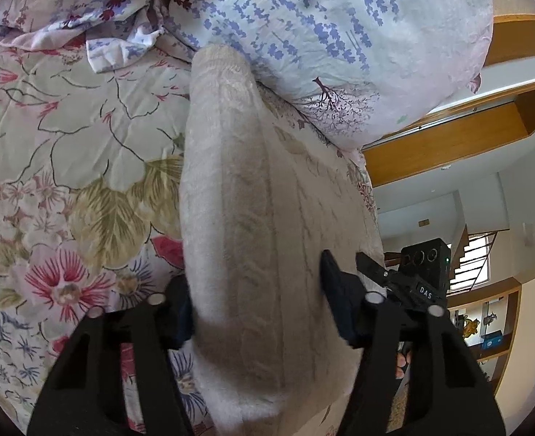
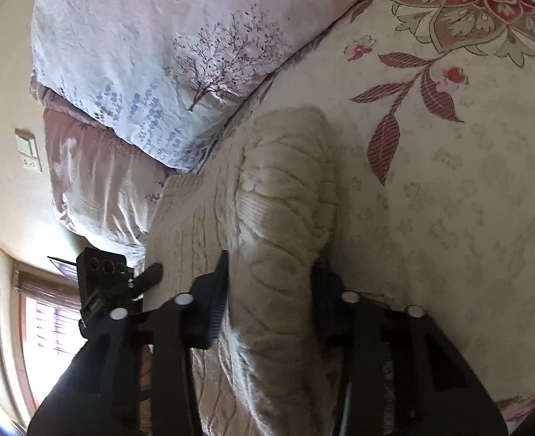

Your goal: Fold small clothes

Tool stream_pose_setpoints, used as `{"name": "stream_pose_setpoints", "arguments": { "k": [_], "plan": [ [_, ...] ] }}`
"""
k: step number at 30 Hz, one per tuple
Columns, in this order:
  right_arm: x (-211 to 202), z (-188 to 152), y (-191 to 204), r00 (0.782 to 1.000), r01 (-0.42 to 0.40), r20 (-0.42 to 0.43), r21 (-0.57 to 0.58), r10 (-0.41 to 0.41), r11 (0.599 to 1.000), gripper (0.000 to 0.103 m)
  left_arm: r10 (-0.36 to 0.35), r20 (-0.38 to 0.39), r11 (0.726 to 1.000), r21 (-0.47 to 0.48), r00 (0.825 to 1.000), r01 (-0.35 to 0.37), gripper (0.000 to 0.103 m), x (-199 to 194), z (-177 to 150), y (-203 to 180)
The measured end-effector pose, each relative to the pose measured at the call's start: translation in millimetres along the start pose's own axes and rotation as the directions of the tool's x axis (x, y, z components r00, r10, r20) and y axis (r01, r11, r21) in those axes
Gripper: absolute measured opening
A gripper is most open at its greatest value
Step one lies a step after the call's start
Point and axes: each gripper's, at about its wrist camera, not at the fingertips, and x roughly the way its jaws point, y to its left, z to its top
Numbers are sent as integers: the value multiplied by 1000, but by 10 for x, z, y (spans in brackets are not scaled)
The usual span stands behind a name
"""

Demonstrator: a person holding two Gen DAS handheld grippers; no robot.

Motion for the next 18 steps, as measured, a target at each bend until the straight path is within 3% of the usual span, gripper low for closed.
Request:
{"name": "stream_pose_setpoints", "arguments": {
  "k": [4, 11, 18],
  "plan": [
    [-56, -70, 109, 999, -1, 40, -9, 2, 1000, 31, -22, 14, 1000, 0, 1000, 22, 40, -97, -43, -5],
    [-65, -267, 653, 997, -22, 67, -112, 30, 993, 29, -42, 29, 998, 48, 999, 41, 38, -542, -155, -53],
    [352, -495, 1256, 996, -29, 70, -279, 51, 960, 29, 16, 74, 999, 49, 997, -20, 39, -1285, -162, 187]
  ]
}}
